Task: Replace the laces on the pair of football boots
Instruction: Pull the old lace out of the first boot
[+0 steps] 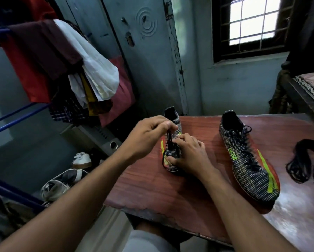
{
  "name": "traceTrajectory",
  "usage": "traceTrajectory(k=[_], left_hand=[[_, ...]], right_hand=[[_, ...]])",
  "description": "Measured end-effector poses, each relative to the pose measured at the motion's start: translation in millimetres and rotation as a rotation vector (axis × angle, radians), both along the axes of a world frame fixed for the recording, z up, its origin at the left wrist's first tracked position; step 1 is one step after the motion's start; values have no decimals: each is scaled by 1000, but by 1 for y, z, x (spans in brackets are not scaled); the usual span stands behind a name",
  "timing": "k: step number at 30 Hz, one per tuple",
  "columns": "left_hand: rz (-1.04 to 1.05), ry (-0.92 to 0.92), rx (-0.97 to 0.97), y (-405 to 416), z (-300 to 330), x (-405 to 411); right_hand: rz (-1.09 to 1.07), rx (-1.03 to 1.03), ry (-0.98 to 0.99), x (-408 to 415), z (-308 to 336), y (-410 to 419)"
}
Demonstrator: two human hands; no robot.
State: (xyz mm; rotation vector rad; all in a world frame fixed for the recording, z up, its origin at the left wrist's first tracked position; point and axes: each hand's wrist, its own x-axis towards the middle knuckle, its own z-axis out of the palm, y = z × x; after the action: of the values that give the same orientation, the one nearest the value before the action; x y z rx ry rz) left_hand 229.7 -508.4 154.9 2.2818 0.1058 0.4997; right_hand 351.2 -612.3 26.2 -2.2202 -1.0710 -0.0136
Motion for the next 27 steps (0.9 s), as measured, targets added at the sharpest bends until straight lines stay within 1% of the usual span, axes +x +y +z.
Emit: traceTrajectory(k=[1, 3, 6, 8, 10, 13, 14, 16, 19, 20, 22, 24, 25, 26, 27], left_hand=[[9, -32, -92, -3, 4, -2], [45, -118, -170, -8, 10, -3], [103, -267, -216, -17, 23, -5], [99, -326, -173, -20, 30, -8], [103, -315, -58, -22, 33, -11], [209, -218, 173, -17, 28, -13], [233, -179, 192, -13, 25, -15], [215, -115, 188, -9, 21, -19], [162, -31, 261, -3, 13, -31], [160, 21, 310, 1, 9, -35], [187, 165, 475, 11, 0, -42], [253, 291, 633, 19, -10, -46], [297, 301, 697, 22, -15, -49], [338, 250, 756, 23, -19, -51], [360, 149, 809, 23, -23, -54]], right_hand=[[-4, 2, -9, 0, 0, 0], [-8, 3, -19, -1, 2, 0], [-5, -12, -36, -2, 3, 0], [-1, -22, -34, -2, 2, 0], [5, -14, -47, -1, 2, -1], [45, 86, -78, -3, 4, 0], [67, 124, -79, -4, 4, 1], [98, 182, -103, -4, 4, 3], [125, 200, -137, -3, 2, 3], [128, 191, -147, -3, 2, 3], [119, 189, -178, -3, 2, 4], [107, 232, -202, -2, 0, 4], [104, 254, -194, -2, -1, 4], [102, 269, -178, -2, -1, 4], [99, 273, -163, -2, -1, 4]])
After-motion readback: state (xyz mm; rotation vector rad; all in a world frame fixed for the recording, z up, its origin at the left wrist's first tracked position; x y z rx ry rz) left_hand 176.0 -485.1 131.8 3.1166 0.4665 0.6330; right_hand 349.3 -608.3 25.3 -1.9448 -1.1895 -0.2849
